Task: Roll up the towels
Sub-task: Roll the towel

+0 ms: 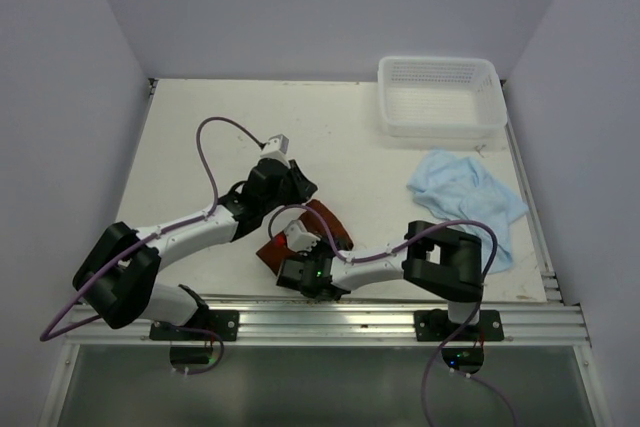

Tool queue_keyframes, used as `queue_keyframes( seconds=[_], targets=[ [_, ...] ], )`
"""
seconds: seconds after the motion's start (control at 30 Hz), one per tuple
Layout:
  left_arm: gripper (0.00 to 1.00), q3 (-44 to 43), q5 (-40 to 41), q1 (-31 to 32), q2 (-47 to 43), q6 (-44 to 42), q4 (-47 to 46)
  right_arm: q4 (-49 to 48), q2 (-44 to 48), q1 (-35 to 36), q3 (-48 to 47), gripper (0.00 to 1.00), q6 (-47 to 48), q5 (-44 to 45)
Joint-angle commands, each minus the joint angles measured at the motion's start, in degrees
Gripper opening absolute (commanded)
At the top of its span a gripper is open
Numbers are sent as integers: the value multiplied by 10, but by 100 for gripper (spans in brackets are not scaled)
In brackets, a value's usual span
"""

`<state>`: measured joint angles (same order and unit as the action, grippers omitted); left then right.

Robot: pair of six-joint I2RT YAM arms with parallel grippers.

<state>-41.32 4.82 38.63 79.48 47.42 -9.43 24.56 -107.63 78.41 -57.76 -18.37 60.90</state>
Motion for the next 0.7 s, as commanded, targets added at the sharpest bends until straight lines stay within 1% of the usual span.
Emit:
queue_keyframes(
  seconds=[0.0, 0.4, 0.6, 0.67],
  targets=[
    [24, 3, -12, 0, -2, 0, -24, 25, -17, 10, -25, 0, -4, 18],
    [24, 3, -16, 32, 14, 0, -34, 55, -81, 17, -61, 0, 10, 15],
    [24, 4, -38, 34, 31, -2, -57, 59, -100, 18, -74, 0, 12, 13],
    [24, 3, -59, 34, 41, 0, -74, 61, -107, 18, -77, 0, 12, 12]
  ],
)
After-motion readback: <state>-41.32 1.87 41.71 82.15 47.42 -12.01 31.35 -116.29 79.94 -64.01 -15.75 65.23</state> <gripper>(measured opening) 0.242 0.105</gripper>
